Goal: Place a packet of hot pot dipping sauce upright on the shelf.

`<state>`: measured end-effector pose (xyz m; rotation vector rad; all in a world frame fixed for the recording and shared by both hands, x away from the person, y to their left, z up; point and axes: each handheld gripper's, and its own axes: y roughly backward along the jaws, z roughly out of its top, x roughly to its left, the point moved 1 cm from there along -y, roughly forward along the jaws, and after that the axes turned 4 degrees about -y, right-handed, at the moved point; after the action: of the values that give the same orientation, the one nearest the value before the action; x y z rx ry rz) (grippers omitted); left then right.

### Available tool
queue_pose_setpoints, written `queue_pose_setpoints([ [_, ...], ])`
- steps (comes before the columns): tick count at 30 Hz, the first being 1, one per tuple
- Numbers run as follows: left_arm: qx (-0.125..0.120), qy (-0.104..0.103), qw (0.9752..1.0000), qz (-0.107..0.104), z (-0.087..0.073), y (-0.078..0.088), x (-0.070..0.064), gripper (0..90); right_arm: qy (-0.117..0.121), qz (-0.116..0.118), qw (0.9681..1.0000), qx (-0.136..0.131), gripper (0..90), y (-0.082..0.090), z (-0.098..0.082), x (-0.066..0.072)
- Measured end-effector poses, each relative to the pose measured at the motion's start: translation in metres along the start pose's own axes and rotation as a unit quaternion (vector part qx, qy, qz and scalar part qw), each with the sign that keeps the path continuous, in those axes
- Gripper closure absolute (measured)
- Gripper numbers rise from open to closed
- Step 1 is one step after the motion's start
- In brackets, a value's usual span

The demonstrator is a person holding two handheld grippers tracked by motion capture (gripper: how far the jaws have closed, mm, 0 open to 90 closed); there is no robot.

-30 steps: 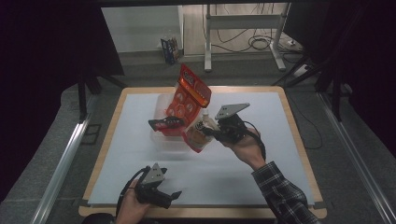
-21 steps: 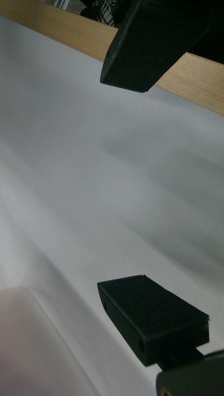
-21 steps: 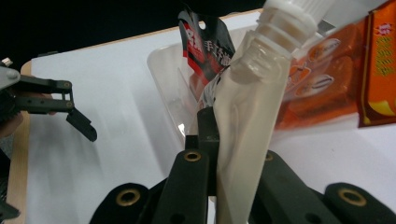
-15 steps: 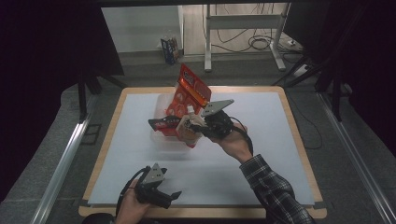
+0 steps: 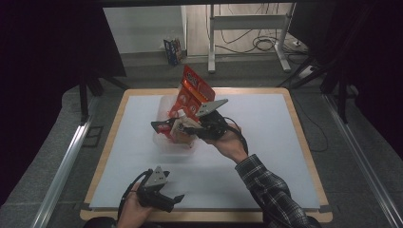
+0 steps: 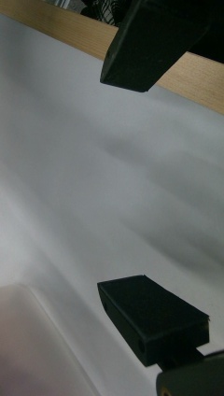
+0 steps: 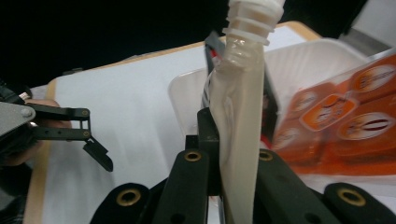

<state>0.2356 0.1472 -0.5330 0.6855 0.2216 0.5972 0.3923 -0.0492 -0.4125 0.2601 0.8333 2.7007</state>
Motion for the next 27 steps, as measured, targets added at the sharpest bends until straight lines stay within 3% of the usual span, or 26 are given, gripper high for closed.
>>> queue_pose_setpoints([
  [7, 0.002, 0.0, 1.0, 0.001, 0.0, 0.0, 0.0, 3.7, -0.006, 0.0, 0.9995, 0.031, 87.5, -0.022, -0.008, -0.002],
  [11, 0.003, 0.0, 1.0, 0.002, -0.001, 0.0, 0.001, 3.7, -0.017, 0.0, 0.9993, 0.034, 75.4, -0.029, -0.009, -0.002],
  [19, 0.008, -0.003, 1.0, 0.003, -0.001, -0.001, 0.0, 3.7, -0.012, -0.018, 0.9996, 0.02, 59.9, -0.023, -0.005, -0.004],
  [27, 0.012, -0.004, 0.9999, 0.005, -0.001, -0.002, -0.001, 3.8, -0.012, -0.016, 0.9995, 0.022, 47.6, -0.021, -0.008, -0.003],
])
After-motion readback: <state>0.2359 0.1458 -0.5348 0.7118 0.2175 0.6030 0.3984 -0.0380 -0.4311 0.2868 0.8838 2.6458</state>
